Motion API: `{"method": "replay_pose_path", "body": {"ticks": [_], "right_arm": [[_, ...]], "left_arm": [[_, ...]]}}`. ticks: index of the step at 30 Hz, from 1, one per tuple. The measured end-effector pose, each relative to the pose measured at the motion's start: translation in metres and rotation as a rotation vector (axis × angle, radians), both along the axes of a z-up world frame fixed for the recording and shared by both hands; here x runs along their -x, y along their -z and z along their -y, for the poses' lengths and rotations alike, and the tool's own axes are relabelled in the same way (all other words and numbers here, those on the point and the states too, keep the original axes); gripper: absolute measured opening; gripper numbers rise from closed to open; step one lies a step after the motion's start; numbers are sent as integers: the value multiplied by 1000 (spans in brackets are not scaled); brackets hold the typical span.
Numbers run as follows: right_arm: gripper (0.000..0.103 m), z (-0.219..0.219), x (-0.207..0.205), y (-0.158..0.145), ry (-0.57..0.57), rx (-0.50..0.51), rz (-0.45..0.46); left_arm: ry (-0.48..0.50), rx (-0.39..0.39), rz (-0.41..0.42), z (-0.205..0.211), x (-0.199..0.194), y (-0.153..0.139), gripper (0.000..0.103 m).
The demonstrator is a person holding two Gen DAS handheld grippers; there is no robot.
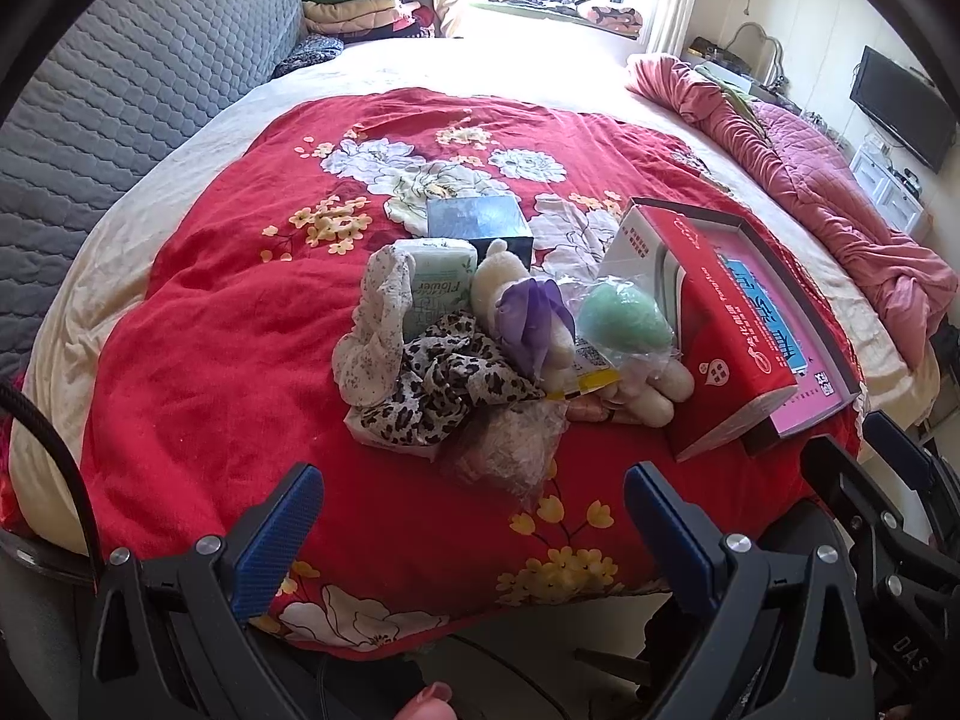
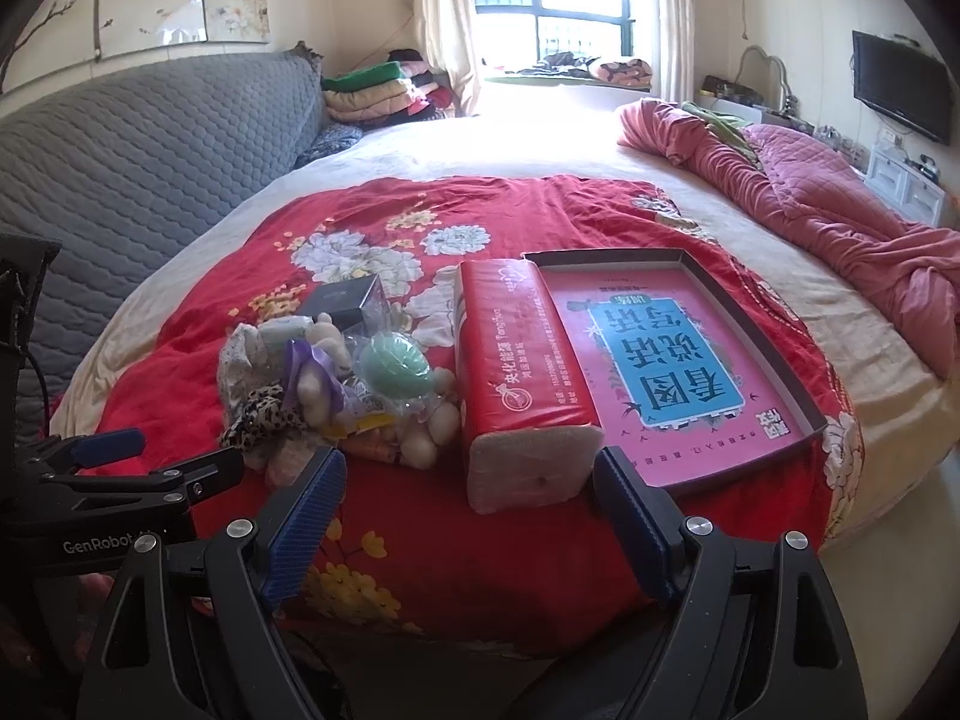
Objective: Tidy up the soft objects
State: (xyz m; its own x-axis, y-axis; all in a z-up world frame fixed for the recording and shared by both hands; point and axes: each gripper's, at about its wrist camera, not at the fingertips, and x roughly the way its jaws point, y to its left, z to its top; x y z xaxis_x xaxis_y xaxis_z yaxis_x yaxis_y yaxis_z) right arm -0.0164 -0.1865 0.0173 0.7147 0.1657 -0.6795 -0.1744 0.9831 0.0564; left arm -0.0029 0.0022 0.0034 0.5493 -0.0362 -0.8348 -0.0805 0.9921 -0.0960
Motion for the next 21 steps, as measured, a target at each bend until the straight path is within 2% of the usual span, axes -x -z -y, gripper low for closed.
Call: {"method": "replay_pose_path", "body": {"ticks": [21], "right_arm": [[85,-1,-2,2,-7,9,-3]], "left_arm": [[4,22,-5,-1,0,0,101]]}}
